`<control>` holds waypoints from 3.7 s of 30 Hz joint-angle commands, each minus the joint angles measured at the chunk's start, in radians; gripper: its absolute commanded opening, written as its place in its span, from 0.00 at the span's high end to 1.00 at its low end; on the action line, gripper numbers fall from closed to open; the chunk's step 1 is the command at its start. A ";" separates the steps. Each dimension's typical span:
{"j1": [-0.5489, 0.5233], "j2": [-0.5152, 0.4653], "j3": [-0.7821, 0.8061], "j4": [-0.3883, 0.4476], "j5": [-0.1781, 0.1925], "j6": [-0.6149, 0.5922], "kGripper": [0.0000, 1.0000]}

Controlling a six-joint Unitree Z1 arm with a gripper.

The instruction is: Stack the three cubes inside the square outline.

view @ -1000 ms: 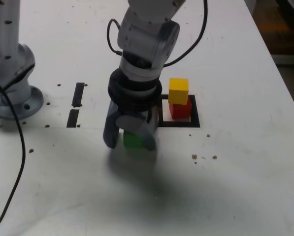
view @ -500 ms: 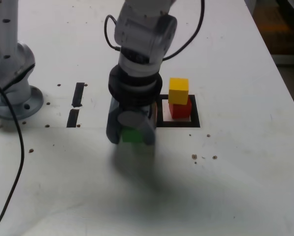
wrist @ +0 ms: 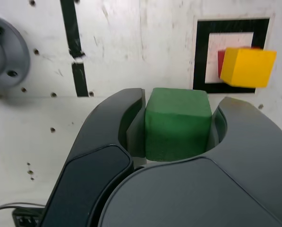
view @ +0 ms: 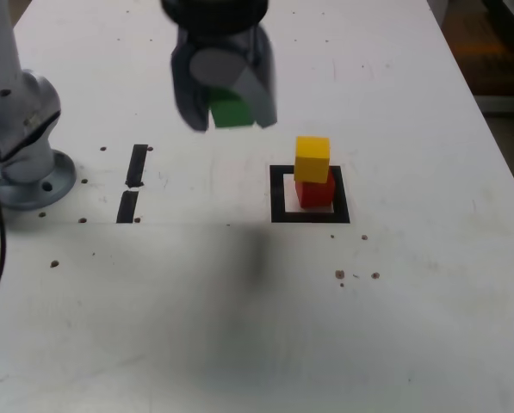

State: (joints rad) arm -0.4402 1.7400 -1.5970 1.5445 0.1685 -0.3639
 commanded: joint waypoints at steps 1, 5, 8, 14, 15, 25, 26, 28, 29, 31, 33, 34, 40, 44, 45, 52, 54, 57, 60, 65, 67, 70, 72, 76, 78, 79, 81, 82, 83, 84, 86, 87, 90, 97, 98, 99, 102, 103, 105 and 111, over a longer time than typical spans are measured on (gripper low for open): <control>0.022 0.024 -0.210 0.023 0.000 0.022 0.94; 0.088 0.113 -0.300 0.024 -0.030 0.095 0.94; 0.129 0.176 -0.360 0.033 -0.055 0.145 0.94; 0.171 0.213 -0.377 0.057 -0.072 0.181 0.94; 0.173 0.215 -0.373 0.058 -0.075 0.182 0.94; 0.192 0.288 -0.318 0.064 -0.106 0.193 0.94; 0.192 0.291 -0.318 0.065 -0.107 0.194 0.94; 0.195 0.296 -0.317 0.065 -0.109 0.197 0.94; 0.196 0.298 -0.317 0.065 -0.110 0.198 0.94; 0.199 0.302 -0.316 0.065 -0.109 0.200 0.93; 0.203 0.306 -0.312 0.065 -0.107 0.201 0.91; 0.204 0.306 -0.309 0.065 -0.105 0.201 0.90; 0.213 0.313 -0.290 0.059 -0.103 0.201 0.87; 0.216 0.321 -0.288 0.055 -0.104 0.201 0.87; 0.216 0.322 -0.289 0.054 -0.104 0.201 0.87; 0.221 0.333 -0.292 0.049 -0.108 0.211 0.83; 0.223 0.338 -0.292 0.047 -0.110 0.215 0.80; 0.227 0.345 -0.289 0.043 -0.112 0.221 0.77; 0.232 0.350 -0.287 0.043 -0.112 0.222 0.72; 0.238 0.357 -0.288 0.042 -0.111 0.226 0.65; 0.239 0.357 -0.288 0.042 -0.112 0.227 0.60; 0.239 0.358 -0.286 0.041 -0.118 0.227 0.43; 0.239 0.358 -0.285 0.039 -0.122 0.228 0.33; 0.239 0.357 -0.283 0.032 -0.122 0.232 0.14; 0.239 0.355 -0.282 0.031 -0.118 0.235 0.07; 0.239 0.355 -0.281 0.031 -0.117 0.236 0.04; 0.239 0.351 -0.280 0.032 -0.111 0.236 0.01; 0.239 0.347 -0.279 0.033 -0.108 0.237 0.01; 0.239 0.342 -0.278 0.035 -0.106 0.236 0.01; 0.239 0.333 -0.278 0.038 -0.103 0.236 0.00; 0.238 0.300 -0.276 0.043 -0.097 0.235 0.00; 0.236 0.263 -0.275 0.046 -0.092 0.233 0.00; 0.232 0.141 -0.273 0.052 -0.088 0.235 0.00; 0.231 -0.164 -0.183 0.086 -0.128 0.274 0.01; 0.232 -0.199 -0.136 0.087 -0.138 0.274 0.01; 0.232 -0.231 -0.081 0.085 -0.150 0.274 0.01; 0.234 -0.307 0.111 0.053 -0.183 0.267 0.01; 0.235 -0.332 0.198 0.023 -0.195 0.264 0.01; 0.235 -0.359 0.317 -0.038 -0.205 0.259 0.01; 0.235 -0.380 0.574 -0.218 -0.214 0.254 0.01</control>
State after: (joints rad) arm -0.2071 1.3963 -1.2971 1.3583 -0.0454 -0.1082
